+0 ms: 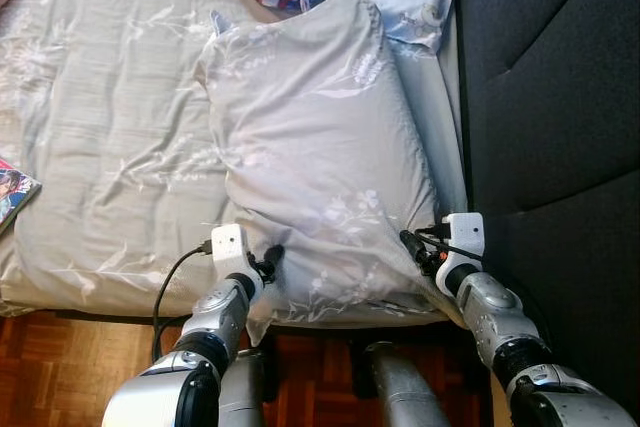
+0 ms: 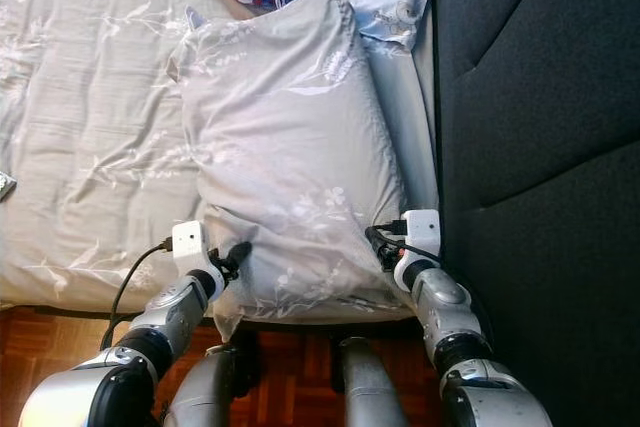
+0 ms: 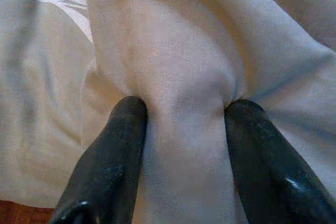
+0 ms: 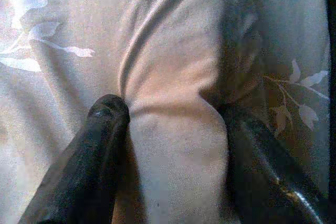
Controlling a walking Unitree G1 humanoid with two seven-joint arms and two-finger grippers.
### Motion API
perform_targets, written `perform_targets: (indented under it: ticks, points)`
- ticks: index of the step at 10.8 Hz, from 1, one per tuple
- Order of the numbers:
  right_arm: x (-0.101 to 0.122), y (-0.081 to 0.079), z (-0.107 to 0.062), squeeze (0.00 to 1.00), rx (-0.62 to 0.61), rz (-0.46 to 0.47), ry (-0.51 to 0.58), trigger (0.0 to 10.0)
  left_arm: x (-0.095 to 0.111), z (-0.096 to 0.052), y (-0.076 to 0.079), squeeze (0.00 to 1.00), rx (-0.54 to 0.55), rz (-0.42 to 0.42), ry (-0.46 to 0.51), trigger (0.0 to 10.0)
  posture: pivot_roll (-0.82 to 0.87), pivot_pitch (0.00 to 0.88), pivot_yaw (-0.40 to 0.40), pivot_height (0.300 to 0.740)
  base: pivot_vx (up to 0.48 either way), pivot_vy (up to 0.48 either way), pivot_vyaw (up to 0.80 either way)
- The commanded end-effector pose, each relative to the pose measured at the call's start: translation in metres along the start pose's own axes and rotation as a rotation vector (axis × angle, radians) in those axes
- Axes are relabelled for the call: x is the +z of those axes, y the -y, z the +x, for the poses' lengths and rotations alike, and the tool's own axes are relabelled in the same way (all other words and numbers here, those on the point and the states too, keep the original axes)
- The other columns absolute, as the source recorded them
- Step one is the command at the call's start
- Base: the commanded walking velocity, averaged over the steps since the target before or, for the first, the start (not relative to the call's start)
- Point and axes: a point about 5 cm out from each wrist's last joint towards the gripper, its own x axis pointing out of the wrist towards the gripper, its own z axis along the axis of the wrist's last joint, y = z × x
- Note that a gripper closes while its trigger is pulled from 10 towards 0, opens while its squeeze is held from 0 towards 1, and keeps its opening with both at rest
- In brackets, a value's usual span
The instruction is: Clean up the room
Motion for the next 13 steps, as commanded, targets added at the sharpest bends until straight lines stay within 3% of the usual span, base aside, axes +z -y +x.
perform_targets:
  ticks: [1, 10, 13]
  points:
    - [-0.040, -0.005, -0.009, 0.00, 0.019, 0.027, -0.144, 0.0, -0.027, -0.009, -0.014, 0.00, 0.054, -0.041, -0.094, 0.0, -0.01, 0.546, -0.041, 0.714, 0.000, 0.000, 0.00]
    - [-0.040, -0.022, -0.004, 0.00, 0.061, 0.031, -0.136, 0.0, -0.026, -0.009, -0.014, 0.00, 0.037, -0.046, -0.066, 0.0, 0.00, 0.455, -0.039, 0.714, 0.000, 0.000, 0.00]
    - [-0.043, -0.031, -0.002, 0.00, 0.075, 0.050, -0.133, 0.0, -0.029, -0.013, -0.016, 0.00, 0.003, 0.032, -0.048, 0.0, 0.02, 0.394, -0.037, 0.714, 0.000, 0.000, 0.00]
